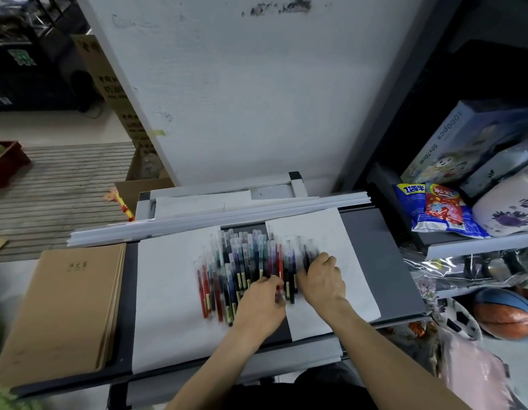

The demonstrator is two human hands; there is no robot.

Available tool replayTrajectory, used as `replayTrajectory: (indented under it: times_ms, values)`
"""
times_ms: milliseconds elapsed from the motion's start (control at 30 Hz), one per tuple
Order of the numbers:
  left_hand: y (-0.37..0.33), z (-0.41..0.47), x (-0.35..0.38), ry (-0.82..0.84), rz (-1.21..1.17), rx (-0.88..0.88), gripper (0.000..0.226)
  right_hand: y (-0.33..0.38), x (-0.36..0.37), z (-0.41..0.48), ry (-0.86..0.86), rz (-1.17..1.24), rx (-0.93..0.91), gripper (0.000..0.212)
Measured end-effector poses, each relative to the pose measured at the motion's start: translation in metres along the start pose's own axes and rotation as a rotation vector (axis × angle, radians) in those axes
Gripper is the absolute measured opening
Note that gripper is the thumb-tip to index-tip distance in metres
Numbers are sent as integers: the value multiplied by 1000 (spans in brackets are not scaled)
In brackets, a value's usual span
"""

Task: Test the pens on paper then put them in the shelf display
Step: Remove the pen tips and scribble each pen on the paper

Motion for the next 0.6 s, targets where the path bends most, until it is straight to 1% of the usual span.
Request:
replayTrajectory:
  times_ms: [100, 233, 367, 467, 600]
  values:
    - [8, -4, -2, -17, -24, -36, 29, -3, 5, -3, -55, -36, -59, 56]
    - [13, -4, -3, -19, -23, -72, 31, -6, 7, -2, -66, -63, -82, 54]
    - [11, -3, -5, -5, -16, -97, 31, -7, 2, 3, -25, -50, -58, 44]
    - [10, -5, -3, -10, -16, -123, 31, -7, -4, 7, 31, 4, -8, 44]
    - [7, -6, -4, -37, -23, -169, 31, -9, -9, 14, 102, -33, -27, 42]
Point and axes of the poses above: each hand's wrist, its own z-axis towards the middle knuckle, its own x-axis out of the palm, y = z × x, the point moved 2 cm from there along z, towards the middle knuckle, and after that the axes turned 4 degrees about z, right-handed, at the moved point
